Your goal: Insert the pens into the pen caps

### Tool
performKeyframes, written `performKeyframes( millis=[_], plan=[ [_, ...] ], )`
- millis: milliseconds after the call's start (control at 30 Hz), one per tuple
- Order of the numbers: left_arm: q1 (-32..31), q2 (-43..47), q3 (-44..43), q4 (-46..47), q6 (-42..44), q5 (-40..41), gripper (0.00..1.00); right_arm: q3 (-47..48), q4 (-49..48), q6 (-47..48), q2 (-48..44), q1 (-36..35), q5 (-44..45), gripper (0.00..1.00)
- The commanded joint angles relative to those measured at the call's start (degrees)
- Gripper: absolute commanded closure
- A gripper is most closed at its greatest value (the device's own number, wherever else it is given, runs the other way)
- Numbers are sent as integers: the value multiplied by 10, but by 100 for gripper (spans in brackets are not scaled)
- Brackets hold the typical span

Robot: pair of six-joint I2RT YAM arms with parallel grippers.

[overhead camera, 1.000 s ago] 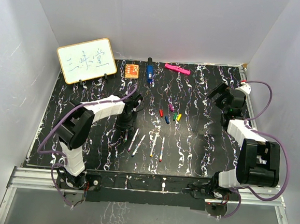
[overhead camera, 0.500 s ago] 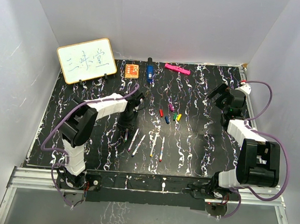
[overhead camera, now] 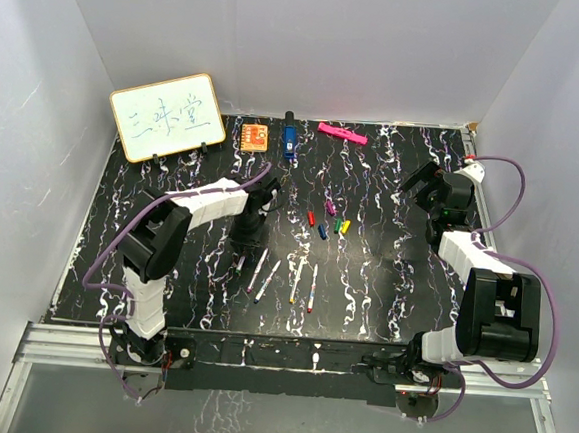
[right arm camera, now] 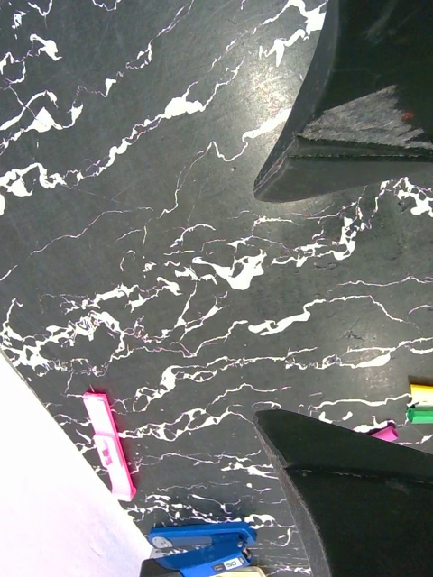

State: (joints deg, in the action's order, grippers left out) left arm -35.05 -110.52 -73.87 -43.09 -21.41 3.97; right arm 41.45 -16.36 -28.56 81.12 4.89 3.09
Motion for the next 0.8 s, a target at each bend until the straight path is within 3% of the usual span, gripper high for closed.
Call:
performKeyframes(
  millis=[0,33,300,767],
  plan=[
    [-3,-55,22,37,3,2,95,9,-8,8,-11,2,9,2],
    [-3,-59,24,39,8,-1,100,9,-7,8,-11,1,10,2],
    [-3,-64,49,63,30,-7,100,15,3,12,-10,1,9,2],
    [-3,71,30,38,26,67,100,34,29,30,-10,-22,-2,2]
  ],
)
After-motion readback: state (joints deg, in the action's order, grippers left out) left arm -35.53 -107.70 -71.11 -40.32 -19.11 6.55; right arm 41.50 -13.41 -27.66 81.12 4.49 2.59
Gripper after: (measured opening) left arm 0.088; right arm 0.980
